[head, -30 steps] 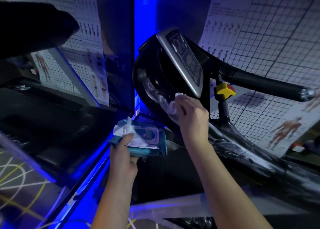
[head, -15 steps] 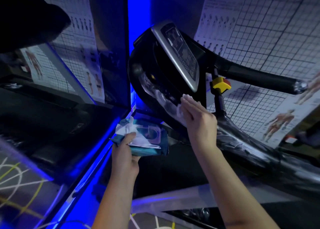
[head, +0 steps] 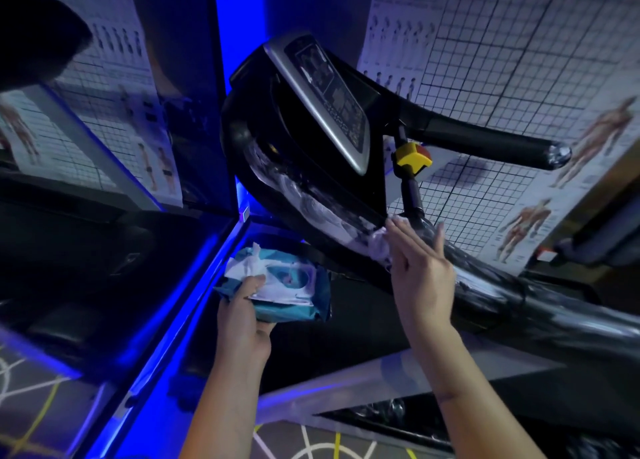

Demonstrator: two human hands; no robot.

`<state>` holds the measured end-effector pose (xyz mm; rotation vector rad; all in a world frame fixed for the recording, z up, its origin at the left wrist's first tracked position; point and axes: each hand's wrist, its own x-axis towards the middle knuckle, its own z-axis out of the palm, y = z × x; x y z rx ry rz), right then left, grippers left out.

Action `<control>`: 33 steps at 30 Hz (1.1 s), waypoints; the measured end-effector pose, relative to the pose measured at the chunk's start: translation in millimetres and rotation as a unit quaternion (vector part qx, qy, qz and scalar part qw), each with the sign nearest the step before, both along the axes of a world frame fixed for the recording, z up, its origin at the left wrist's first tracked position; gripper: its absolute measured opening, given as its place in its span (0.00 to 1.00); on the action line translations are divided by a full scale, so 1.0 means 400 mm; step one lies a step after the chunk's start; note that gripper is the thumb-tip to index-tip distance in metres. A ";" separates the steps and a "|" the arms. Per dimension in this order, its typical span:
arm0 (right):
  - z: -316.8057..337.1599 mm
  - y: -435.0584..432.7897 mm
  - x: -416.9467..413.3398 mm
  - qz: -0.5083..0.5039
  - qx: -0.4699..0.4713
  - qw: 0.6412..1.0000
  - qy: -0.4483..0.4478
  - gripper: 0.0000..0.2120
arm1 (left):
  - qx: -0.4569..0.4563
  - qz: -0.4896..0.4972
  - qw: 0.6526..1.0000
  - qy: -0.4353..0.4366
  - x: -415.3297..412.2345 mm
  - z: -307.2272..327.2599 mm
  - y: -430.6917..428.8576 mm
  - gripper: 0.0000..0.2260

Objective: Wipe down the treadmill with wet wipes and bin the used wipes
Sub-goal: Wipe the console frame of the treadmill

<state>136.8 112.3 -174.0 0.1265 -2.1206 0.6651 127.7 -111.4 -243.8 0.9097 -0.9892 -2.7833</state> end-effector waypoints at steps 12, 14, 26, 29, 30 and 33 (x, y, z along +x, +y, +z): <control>-0.006 0.003 0.008 0.033 -0.005 0.999 -0.026 0.11 | -0.006 -0.003 1.000 -0.002 -0.002 -0.012 0.001 0.23; -0.005 0.025 0.019 0.028 -0.032 0.999 -0.026 0.11 | -0.006 0.000 1.000 0.002 -0.002 -0.010 -0.003 0.23; 0.126 -0.043 -0.046 0.092 0.008 0.994 -0.059 0.10 | -0.011 0.024 1.000 0.004 0.010 0.041 -0.001 0.21; 0.190 -0.019 -0.050 0.110 -0.070 0.988 -0.086 0.07 | -0.015 0.032 0.999 0.016 0.018 0.046 -0.009 0.16; 0.211 -0.017 -0.056 0.115 -0.089 0.985 -0.098 0.06 | -0.016 0.034 0.999 0.019 0.020 0.049 -0.012 0.16; 0.257 -0.026 -0.091 0.121 -0.111 0.974 -0.154 0.05 | -0.019 0.039 0.999 0.023 0.023 0.055 -0.025 0.17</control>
